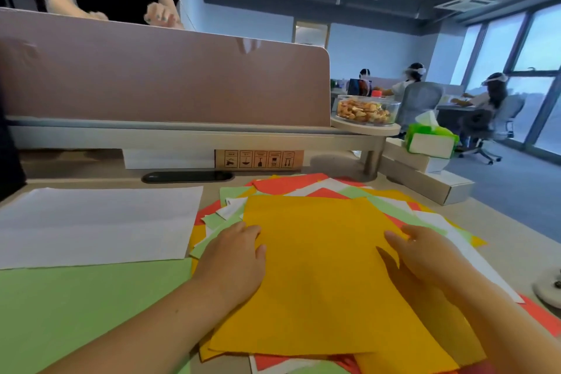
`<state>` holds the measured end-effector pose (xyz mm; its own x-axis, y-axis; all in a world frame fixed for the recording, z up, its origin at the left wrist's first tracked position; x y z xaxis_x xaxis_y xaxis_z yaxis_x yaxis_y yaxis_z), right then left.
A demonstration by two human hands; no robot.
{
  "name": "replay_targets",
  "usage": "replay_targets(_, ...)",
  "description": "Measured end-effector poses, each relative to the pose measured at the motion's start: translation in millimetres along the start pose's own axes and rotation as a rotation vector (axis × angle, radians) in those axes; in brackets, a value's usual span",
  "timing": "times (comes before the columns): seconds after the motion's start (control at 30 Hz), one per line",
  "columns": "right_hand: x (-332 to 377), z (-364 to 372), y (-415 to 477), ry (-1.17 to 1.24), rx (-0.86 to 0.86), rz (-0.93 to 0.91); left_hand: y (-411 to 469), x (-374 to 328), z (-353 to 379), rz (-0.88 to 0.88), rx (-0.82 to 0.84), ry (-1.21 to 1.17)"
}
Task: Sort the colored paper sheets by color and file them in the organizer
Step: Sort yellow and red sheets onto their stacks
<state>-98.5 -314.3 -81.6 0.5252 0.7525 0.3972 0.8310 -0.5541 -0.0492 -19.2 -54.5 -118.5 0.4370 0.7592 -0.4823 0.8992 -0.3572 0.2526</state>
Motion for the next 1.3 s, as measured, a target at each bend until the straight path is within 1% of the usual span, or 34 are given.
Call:
replay_targets(0.07,-2,-7,2,0.186,-0.133,-0.014,0,1,0,-0.001,0.006,0.001)
replay_targets(0.13,-7,-10,4,0.232,-0.223,-0.02,-2,2,0,-0.002,0.011,-0.004)
replay_targets(0.17,-10,-10,6,0.216,-0.221,-0.01,-2,2,-1,0.0,0.01,-0.006)
replay_targets(0.23,-17,-6,10,0.227,-0.165,0.043,-2,2,0,-0.001,0.012,-0.011)
replay_targets(0.37,-29,-4,16,0.507,-0.082,0.173,-2,2,-1,-0.014,0.018,-0.033)
replay_targets(0.43,-28,-7,12,0.602,0.022,0.226,-2,3,-1,-0.022,0.024,-0.052)
replay_targets(0.5,-23,-9,6,0.647,0.139,0.262,-3,2,-2,-0.039,0.025,-0.085)
replay_targets(0.67,-9,-4,-3,0.7,0.281,0.24,-4,0,-3,-0.042,0.04,-0.12)
replay_targets(0.77,-4,0,-6,0.753,0.401,0.248,-5,-2,-3,-0.025,0.064,-0.112)
replay_targets(0.83,-4,-1,-5,0.797,0.397,0.244,-5,-3,-3,-0.025,0.1,-0.099)
replay_targets(0.97,-10,-12,1,0.898,0.204,0.285,-7,-4,-3,-0.038,0.137,-0.093)
replay_targets(1.0,-11,-13,2,0.948,0.204,0.309,-7,-4,-3,-0.037,0.138,-0.09)
replay_targets(1.1,-11,-14,-2,1.129,0.312,0.386,-9,-5,-2,-0.037,0.154,-0.064)
replay_targets(1.13,-9,-13,-4,1.124,0.351,0.392,-9,-5,-2,-0.037,0.16,-0.052)
replay_targets(1.2,-4,-7,-7,1.01,0.427,0.31,-10,-6,-2,-0.045,0.159,-0.05)
replay_targets(1.27,1,0,-10,0.792,0.441,0.197,-11,-8,-4,-0.056,0.138,-0.096)
replay_targets(1.3,1,4,-9,0.638,0.405,0.16,-12,-9,-5,-0.058,0.122,-0.132)
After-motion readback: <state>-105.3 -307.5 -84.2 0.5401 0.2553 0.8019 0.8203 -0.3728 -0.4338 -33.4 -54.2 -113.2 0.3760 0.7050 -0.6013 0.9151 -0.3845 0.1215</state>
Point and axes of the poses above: each hand's wrist, its own y-axis towards the middle knuckle, its own z-axis out of the palm, x = y × z, the point moved 2 cm from there along y, towards the middle knuckle, and after that the axes turned 8 degrees about -y, right-handed, at the moved point
